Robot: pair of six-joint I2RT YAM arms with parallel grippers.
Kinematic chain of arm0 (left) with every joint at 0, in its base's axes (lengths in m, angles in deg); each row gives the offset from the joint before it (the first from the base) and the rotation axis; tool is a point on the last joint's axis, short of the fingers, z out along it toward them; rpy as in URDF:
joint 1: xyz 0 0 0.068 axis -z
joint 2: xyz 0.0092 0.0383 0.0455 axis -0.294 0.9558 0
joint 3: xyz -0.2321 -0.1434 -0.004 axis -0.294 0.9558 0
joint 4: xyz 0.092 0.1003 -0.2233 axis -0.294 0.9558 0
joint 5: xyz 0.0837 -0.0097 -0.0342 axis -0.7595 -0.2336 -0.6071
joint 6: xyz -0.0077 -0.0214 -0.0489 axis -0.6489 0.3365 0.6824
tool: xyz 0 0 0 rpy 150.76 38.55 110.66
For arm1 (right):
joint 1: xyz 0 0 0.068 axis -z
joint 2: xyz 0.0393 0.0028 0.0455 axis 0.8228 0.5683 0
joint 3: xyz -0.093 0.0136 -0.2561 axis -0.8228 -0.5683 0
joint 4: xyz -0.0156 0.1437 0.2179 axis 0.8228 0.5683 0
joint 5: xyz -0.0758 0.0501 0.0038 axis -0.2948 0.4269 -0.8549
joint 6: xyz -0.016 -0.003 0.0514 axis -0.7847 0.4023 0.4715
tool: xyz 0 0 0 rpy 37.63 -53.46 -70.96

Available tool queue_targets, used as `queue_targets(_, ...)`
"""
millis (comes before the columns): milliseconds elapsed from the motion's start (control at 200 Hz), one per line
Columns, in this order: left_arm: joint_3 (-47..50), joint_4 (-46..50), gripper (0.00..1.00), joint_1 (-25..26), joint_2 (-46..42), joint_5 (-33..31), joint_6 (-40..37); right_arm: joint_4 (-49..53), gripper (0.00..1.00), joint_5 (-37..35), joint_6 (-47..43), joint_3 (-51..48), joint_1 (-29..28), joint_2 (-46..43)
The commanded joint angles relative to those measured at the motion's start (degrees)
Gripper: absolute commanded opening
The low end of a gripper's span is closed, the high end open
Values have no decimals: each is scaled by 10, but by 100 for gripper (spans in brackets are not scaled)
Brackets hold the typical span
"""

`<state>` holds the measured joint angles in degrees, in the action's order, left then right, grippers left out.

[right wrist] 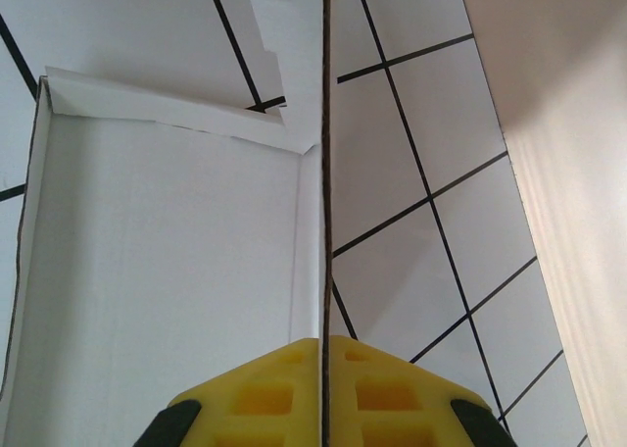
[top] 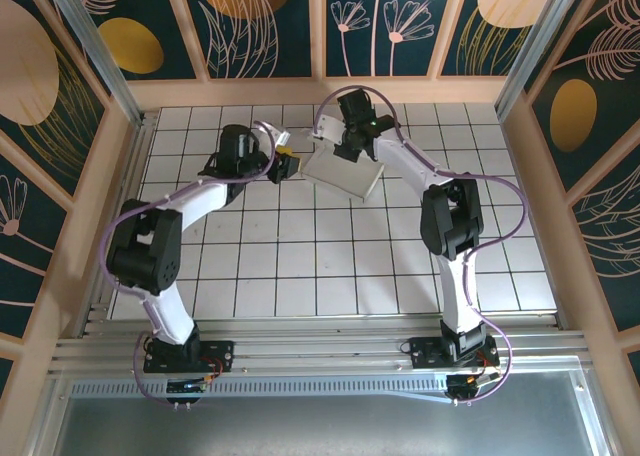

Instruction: Fold the paper box

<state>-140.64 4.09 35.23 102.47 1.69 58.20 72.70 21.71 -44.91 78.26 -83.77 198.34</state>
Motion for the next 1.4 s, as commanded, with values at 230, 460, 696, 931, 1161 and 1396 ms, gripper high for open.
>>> queue_targets(230,-166,24,50,2,113,128,-335,3,0,19,-28,-30,-4,-34)
queue_targets(460,-202,-15,68,2,165,123,-396,2,0,18,-28,-41,0,-41)
queue_targets(696,-259,48,68,1,211,134,-449,-3,0,35,-28,-49,1,-43)
queue_targets(931,-315,91,61,1,253,151,-465,-2,0,37,-34,-53,2,-45)
queue_targets(1161,-348,128,53,1,283,146,-491,-7,0,48,-38,-52,2,-46)
queue_targets(1396,-380,152,49,1,313,137,-512,-7,0,61,-41,-53,1,-46)
